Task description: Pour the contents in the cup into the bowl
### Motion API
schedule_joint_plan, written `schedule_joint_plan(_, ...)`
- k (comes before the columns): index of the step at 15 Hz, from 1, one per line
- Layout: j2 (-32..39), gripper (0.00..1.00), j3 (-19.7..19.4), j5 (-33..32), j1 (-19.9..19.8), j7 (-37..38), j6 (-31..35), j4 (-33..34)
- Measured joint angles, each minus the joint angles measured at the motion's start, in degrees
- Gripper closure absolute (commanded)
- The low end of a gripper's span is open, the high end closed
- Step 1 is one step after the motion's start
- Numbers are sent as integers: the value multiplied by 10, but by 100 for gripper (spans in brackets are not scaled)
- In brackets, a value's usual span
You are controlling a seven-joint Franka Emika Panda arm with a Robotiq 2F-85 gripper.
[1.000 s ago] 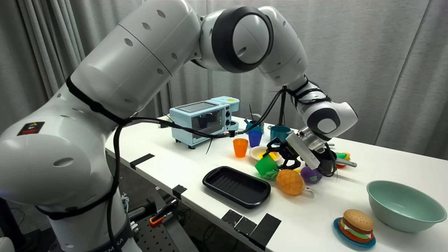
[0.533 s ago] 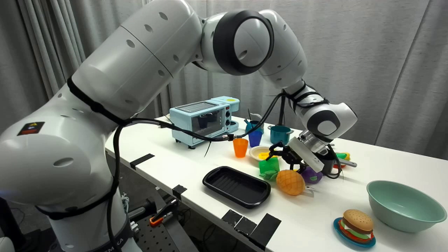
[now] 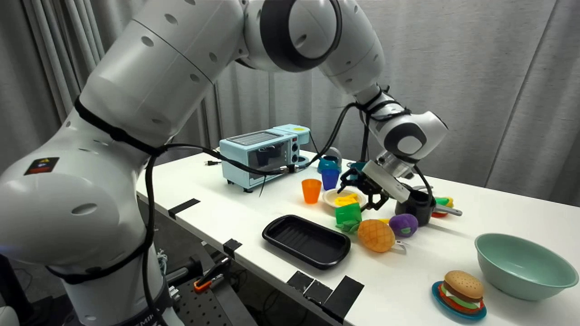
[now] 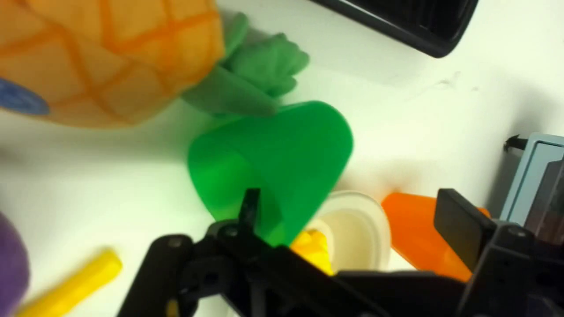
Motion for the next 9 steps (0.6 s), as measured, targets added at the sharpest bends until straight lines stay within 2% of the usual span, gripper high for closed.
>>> schedule_joint_plan(4,-121,0,23,0,26,1,60,-94)
schedule_joint_plan(9,-280,0,29,-2,68,14,154,-209)
